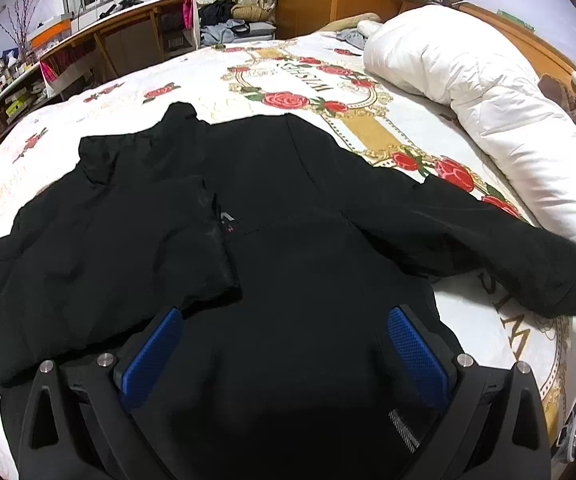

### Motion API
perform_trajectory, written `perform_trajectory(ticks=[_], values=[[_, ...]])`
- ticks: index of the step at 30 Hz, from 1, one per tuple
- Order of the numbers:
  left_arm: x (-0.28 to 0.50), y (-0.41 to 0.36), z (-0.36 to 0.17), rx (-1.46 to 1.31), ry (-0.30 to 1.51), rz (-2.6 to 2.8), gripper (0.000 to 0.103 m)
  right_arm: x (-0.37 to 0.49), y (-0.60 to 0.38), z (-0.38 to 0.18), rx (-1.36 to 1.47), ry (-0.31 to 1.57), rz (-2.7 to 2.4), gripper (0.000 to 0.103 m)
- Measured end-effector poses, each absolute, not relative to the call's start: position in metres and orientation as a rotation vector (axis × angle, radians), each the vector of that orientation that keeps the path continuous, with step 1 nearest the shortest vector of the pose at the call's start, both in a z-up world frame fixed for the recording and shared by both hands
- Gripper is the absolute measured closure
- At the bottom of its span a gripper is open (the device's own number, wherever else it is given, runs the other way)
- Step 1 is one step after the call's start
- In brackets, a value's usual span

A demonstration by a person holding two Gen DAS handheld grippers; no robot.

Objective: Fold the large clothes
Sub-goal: 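Grasp the cuff of the sleeve beside the pillow with the right tool, then lift that sleeve and fold it across the coat body with the right tool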

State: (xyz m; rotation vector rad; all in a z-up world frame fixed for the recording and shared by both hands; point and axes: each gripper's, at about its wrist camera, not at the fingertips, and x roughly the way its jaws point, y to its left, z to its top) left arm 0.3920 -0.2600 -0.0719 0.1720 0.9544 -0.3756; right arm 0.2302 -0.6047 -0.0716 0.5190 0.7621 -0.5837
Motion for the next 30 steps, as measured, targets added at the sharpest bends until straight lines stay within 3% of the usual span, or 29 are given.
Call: perform_trajectory(ticks=[14,23,30], values=[[0.394,-0.201,-0.047,0.121,0.905,-0.357,0.000,0.324,-0.479,0.054,0.210,0.604,-0.284,0.089],[0.398,-0.143,-0.052,0.075,0.915,-0.307,0.000,0.392,-0.352,0.072,0.067,0.599,-0.035,0.097],[0.397,-0.104,-0.058,0.034,0.937,-0.281,0.000,0.426,-0.290,0.042,0.097,0.685,0.112,0.097]])
